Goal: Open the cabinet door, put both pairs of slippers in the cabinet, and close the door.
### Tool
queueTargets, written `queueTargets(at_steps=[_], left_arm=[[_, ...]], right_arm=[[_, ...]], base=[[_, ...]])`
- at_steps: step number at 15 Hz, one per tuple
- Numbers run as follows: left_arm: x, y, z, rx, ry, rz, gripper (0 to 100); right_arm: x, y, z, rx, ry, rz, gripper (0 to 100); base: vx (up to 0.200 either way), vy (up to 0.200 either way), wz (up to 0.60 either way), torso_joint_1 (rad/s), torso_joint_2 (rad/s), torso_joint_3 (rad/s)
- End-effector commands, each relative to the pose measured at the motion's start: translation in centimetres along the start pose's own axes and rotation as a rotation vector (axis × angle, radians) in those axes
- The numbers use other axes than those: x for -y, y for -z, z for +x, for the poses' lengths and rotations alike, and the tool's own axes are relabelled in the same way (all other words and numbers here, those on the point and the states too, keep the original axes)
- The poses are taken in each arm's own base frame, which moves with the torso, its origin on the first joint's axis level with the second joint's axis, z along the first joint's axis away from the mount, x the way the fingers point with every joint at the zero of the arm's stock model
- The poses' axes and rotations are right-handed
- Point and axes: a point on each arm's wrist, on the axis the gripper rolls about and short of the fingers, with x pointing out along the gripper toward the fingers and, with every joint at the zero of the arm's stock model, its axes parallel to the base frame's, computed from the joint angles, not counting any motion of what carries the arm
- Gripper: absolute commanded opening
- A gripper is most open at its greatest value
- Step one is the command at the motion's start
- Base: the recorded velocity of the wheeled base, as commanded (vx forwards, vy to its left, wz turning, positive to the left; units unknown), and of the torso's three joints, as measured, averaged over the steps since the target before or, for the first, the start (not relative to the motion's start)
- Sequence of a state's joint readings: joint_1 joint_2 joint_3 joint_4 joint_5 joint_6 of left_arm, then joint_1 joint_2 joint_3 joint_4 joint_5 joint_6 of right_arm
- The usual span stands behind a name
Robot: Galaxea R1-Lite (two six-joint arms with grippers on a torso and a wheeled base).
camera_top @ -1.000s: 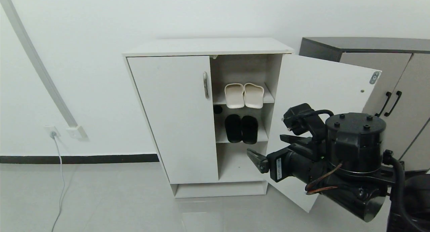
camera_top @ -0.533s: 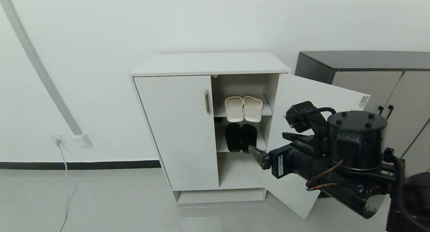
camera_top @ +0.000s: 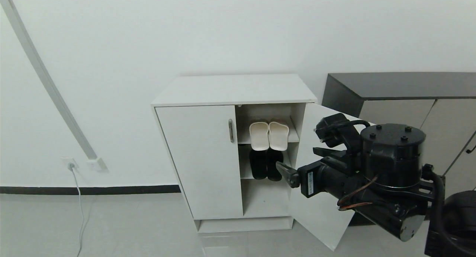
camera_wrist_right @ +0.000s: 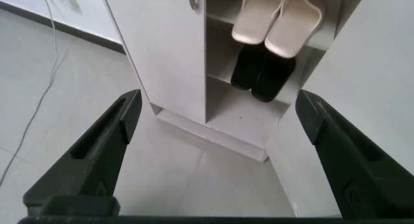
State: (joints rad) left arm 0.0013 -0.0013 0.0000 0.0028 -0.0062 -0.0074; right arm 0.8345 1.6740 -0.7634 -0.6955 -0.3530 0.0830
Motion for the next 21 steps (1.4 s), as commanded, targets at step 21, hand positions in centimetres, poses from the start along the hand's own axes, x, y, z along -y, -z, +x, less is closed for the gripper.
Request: queueTargets(at_steps=[21], left_arm=[[0.0, 0.0, 0.01, -0.002, 0.001, 0.003, 0]], right_arm=[[0.29, 0.63, 0.83, 0.003, -0.002, -0.016, 100]], base=[[0.0, 0.0, -0.17, 0.118, -0.27, -0.158]])
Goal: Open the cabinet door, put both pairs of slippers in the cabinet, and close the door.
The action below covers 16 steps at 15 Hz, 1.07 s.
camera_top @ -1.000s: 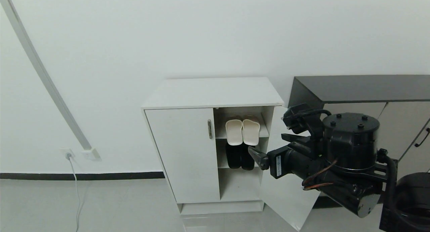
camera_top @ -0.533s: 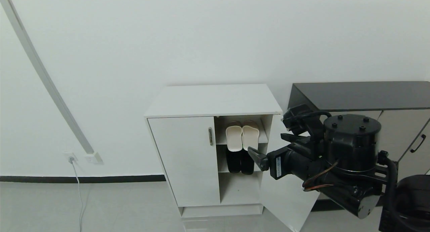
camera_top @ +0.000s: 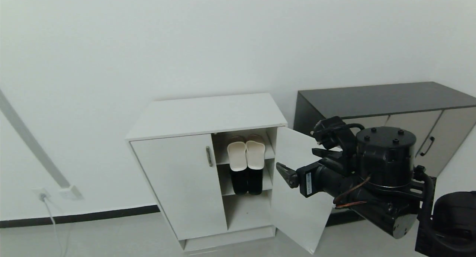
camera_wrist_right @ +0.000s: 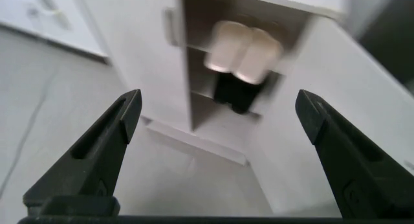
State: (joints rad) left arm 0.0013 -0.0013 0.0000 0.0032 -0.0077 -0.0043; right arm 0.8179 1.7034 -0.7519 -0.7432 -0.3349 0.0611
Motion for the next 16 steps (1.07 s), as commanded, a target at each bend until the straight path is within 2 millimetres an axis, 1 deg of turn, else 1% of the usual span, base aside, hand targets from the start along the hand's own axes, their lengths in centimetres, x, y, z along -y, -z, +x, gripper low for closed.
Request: queueTargets(at_steps=[1, 4, 9, 10, 11, 13, 14, 15, 16], left_arm=[[0.0, 0.0, 0.0, -0.001, 0.0, 0.0, 0], [0.0, 0.0, 0.0, -0.001, 0.0, 0.001, 0], [0.0, 0.0, 0.0, 0.0, 0.0, 0.0, 0], [0.0, 0.0, 0.0, -0.001, 0.0, 0.0, 0], [0.0, 0.0, 0.0, -0.001, 0.0, 0.0, 0], [0.0, 0.0, 0.0, -0.001, 0.0, 0.0, 0], [0.0, 0.0, 0.0, -0.001, 0.0, 0.001, 0], [0.0, 0.0, 0.0, -0.001, 0.0, 0.0, 0], [0.0, 0.0, 0.0, -0.001, 0.0, 0.0, 0]], right_arm=[[0.3, 0.2, 0.4, -0.001, 0.01, 0.001, 100], [0.3, 0.4, 1.2, 0.036, 0.025, 0.008, 100], [0.5, 0.2, 1.4, 0.045, 0.037, 0.009, 100], [0.5, 0.2, 1.5, 0.043, 0.037, 0.008, 100], [0.5, 0.1, 1.5, 0.046, 0.038, 0.009, 100], [0.7, 0.0, 1.7, 0.051, 0.047, 0.012, 100], [0.9, -0.2, 2.1, 0.055, 0.06, 0.016, 100], [1.6, -0.3, 2.7, 0.057, 0.084, 0.025, 0], [2.5, -0.3, 3.5, 0.045, 0.118, 0.033, 0]], base=[[0.0, 0.0, 0.0, 0.0, 0.0, 0.0], [0.0, 0.0, 0.0, 0.0, 0.0, 0.0], [0.0, 0.0, 0.0, 0.0, 0.0, 0.0], [-0.2, 0.0, 0.0, 0.002, 0.01, 0.007], [0.0, 0.0, 0.0, 0.0, 0.0, 0.0], [0.0, 0.0, 0.0, 0.0, 0.0, 0.0], [0.0, 0.0, 0.0, 0.0, 0.0, 0.0], [0.0, 0.0, 0.0, 0.0, 0.0, 0.0], [0.0, 0.0, 0.0, 0.0, 0.0, 0.0]])
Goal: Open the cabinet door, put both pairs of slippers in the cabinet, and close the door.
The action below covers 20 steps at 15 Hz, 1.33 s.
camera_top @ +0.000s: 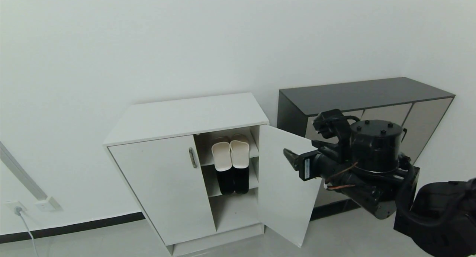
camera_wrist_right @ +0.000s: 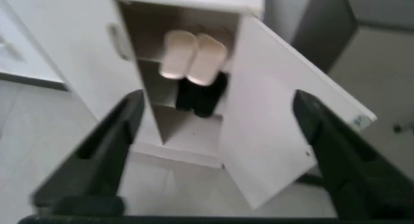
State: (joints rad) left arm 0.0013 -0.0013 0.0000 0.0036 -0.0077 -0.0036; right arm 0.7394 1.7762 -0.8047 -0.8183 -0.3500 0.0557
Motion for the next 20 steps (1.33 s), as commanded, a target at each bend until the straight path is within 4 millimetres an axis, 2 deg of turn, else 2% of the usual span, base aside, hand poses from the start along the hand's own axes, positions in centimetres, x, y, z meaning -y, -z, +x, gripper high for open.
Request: queueTargets(at_steps=[1, 6, 10, 17, 20], left_arm=[[0.0, 0.0, 0.0, -0.001, 0.0, -0.001, 0], [0.0, 0.0, 0.0, -0.001, 0.0, -0.001, 0], [0.0, 0.0, 0.0, -0.001, 0.0, -0.001, 0], [0.0, 0.0, 0.0, -0.001, 0.0, -0.001, 0], [0.0, 0.0, 0.0, -0.001, 0.0, -0.001, 0]], right_arm=[[1.6, -0.1, 1.8, -0.001, 0.061, 0.013, 0], [6.9, -3.5, 5.9, -0.044, 0.208, 0.029, 0], [9.6, -4.3, 8.5, -0.096, 0.211, 0.087, 0], [12.8, -0.1, 13.5, -0.186, 0.225, 0.152, 0], [13.7, 1.5, 14.5, -0.218, 0.242, 0.158, 0]], base=[[0.0, 0.0, 0.0, 0.0, 0.0, 0.0], [0.0, 0.0, 0.0, 0.0, 0.0, 0.0], [0.0, 0.0, 0.0, 0.0, 0.0, 0.0], [0.0, 0.0, 0.0, 0.0, 0.0, 0.0], [0.0, 0.0, 0.0, 0.0, 0.0, 0.0]])
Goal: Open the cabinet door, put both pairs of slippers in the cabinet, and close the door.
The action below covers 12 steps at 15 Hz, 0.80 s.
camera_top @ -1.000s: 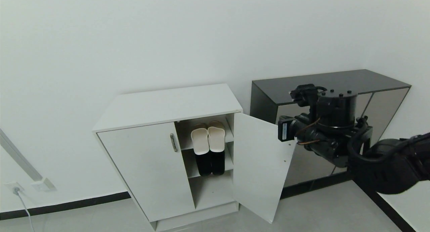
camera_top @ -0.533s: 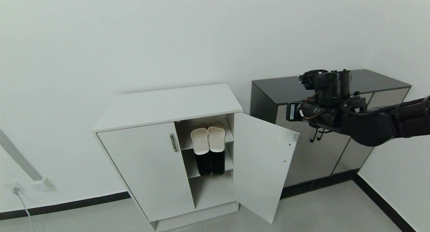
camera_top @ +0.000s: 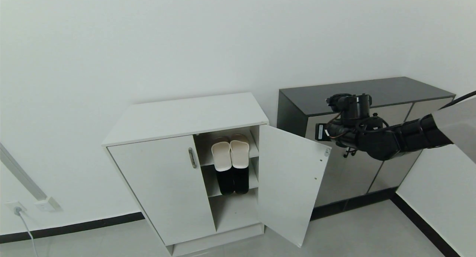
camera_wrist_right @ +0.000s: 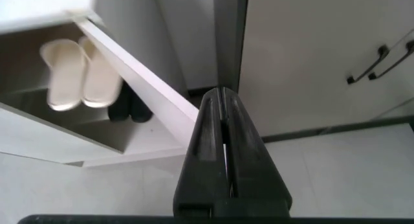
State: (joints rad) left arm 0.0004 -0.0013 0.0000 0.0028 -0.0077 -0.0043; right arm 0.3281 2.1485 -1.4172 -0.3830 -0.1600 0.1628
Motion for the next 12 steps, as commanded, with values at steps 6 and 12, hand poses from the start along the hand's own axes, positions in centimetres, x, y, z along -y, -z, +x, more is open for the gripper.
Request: queueTargets(at_steps=[6, 12], left_arm=[[0.0, 0.0, 0.0, -0.002, -0.001, 0.0, 0], [0.0, 0.0, 0.0, -0.002, -0.001, -0.002, 0]], right_arm=[[0.7, 2.4, 2.7, -0.054, 0.021, 0.012, 0], [0.5, 2.6, 2.7, -0.06, 0.018, 0.008, 0]], base=[[0.0, 0.0, 0.0, 0.0, 0.0, 0.0], [0.0, 0.0, 0.0, 0.0, 0.0, 0.0]])
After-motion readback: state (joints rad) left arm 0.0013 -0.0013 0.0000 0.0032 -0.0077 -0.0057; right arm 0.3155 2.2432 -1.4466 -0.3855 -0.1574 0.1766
